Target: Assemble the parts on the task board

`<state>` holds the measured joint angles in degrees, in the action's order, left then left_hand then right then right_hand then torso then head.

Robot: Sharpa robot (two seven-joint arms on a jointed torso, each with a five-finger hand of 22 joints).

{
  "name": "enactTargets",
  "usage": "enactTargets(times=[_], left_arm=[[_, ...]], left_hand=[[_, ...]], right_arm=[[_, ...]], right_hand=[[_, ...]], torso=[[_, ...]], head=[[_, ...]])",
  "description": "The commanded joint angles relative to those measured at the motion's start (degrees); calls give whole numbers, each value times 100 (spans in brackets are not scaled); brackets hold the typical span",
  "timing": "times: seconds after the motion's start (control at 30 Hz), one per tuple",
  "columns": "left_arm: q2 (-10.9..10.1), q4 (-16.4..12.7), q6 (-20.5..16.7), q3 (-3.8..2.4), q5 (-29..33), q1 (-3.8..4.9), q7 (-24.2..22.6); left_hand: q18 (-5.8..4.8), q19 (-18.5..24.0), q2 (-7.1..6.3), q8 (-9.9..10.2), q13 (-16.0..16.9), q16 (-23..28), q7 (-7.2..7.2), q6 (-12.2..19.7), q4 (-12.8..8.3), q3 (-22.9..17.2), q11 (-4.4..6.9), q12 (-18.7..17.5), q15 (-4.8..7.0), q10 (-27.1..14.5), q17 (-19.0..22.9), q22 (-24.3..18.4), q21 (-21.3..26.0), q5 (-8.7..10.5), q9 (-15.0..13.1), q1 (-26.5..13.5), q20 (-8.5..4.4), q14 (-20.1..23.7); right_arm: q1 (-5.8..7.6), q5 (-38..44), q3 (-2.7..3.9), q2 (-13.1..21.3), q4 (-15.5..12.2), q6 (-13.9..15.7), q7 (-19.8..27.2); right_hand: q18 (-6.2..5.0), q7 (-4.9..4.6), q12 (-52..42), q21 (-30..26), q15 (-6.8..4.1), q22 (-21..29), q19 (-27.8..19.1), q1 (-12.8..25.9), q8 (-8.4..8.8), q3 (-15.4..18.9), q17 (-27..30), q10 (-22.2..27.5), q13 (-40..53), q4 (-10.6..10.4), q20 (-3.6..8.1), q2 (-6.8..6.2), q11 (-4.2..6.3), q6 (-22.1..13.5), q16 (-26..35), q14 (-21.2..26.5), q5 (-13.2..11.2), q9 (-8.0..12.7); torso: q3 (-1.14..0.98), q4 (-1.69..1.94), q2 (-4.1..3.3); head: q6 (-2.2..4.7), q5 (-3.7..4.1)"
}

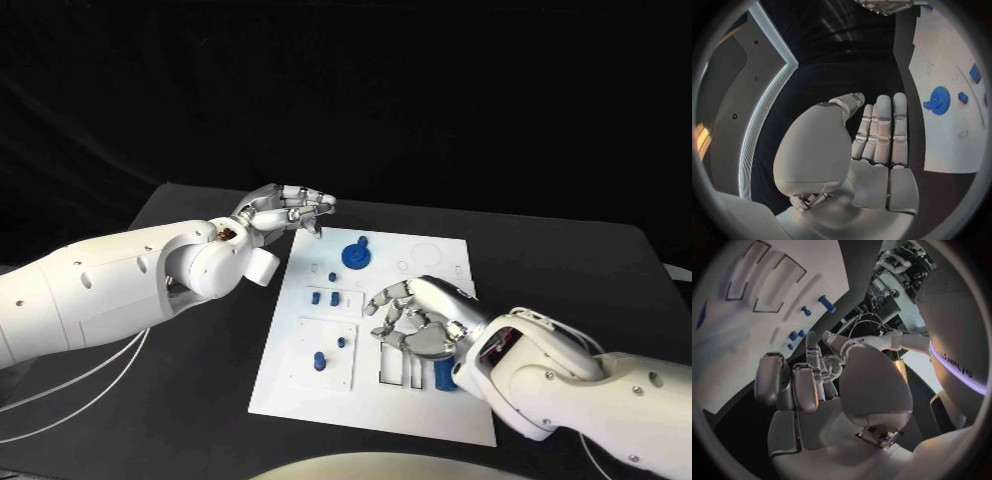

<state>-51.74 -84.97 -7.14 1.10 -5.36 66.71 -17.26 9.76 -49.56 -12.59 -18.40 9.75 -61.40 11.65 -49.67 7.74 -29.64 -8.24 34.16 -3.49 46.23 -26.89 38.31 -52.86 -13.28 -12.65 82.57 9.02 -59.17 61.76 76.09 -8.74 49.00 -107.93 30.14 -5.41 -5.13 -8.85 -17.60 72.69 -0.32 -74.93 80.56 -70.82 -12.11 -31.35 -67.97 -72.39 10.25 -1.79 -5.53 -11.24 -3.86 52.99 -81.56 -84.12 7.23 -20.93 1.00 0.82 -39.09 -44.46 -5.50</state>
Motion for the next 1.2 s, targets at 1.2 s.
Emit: enactTargets(times=[1.2], left_arm=[[142,90,-25,52,-46,-154,-185]], left_hand=[[76,-182,-106,-156,71,-89,-94,148,830,1359,88,437,-14,0,-32,-381,564,32,-64,-529,55,54]], right_arm=[[-58,-8,-141,1551,-484,-952,-1844]], right_hand=[[279,210,-5882,781,-134,-1023,450,607,-1019,2001,-1442,-703,6389,-1490,102,6,161,-275,-644,-445,77,-1061]], torso=[[-13,-112,264]], head=[[-283,639]])
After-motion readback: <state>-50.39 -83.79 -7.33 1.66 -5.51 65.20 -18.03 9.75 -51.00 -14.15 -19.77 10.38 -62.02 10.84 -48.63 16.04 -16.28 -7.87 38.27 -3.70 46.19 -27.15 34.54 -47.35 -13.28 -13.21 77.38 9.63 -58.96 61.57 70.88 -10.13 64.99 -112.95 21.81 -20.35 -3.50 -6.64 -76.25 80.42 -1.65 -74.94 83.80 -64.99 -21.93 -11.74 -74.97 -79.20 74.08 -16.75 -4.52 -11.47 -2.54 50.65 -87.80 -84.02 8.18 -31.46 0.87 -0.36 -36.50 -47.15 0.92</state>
